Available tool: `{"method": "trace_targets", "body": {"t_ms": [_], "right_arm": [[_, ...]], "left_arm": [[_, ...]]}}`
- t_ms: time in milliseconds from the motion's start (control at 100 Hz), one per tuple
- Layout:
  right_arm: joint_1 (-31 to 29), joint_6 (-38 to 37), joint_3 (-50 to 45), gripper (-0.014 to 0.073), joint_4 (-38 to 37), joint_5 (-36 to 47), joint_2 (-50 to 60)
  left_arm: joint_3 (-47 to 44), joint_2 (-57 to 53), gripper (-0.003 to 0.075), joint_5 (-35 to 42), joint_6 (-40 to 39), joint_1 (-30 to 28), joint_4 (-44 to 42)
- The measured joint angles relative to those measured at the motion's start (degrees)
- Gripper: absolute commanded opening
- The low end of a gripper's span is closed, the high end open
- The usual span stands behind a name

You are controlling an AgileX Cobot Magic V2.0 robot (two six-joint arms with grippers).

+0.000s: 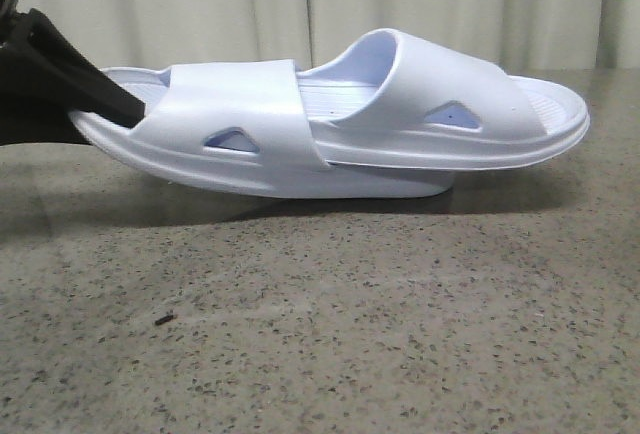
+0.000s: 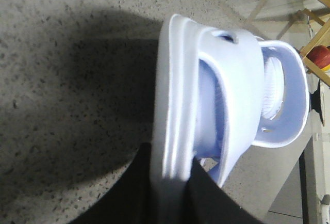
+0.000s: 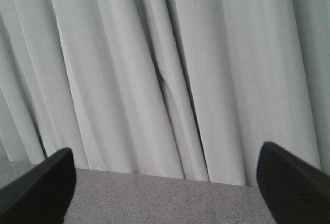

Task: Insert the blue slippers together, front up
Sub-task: 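Lower the stacked slippers onto the table with the left gripper, then open the left gripper and withdraw it from the slippers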

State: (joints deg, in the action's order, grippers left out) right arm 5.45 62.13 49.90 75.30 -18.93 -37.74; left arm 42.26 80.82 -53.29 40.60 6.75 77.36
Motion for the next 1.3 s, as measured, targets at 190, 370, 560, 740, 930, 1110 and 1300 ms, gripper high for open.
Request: {"method": "trace_targets", "body": {"t_ms": [190,370,560,740,930,1110,1300], "right_arm": [[0.0,0.0,0.0,0.0631,0.0,-0.6,0.0],[0.0,0.0,0.0,0.0631,0.0,-0.9,0.0],[0.0,0.0,0.0,0.0631,-0.1,-0.9,0.0],[0.0,0.0,0.0,0.0631,-0.1,-0.9,0.0],[0.0,0.0,0.0,0.0631,-0.1,-1.1,0.0],[0.0,0.0,0.0,0.0631,-0.1,-1.2,0.0],[0.0,0.0,0.0,0.0631,-0.1,-1.4,0.0]], "left_arm": [[1.9,3.0,0.0016,0.0,0.0,0.0,-1.8],[2.0,5.0,0.0016,0.0,-0.1,0.0,-1.9],[2.1,5.0,0.0017,0.1,-0.1,0.0,-1.9],[2.1,5.0,0.0028,0.3,-0.1,0.0,-1.9],[2.1,5.0,0.0173,0.8,-0.1,0.0,-1.9],[2.1,5.0,0.0307,1.1,-0.1,0.0,-1.9],[2.1,5.0,0.0406,1.3,-0.1,0.0,-1.1]]}}
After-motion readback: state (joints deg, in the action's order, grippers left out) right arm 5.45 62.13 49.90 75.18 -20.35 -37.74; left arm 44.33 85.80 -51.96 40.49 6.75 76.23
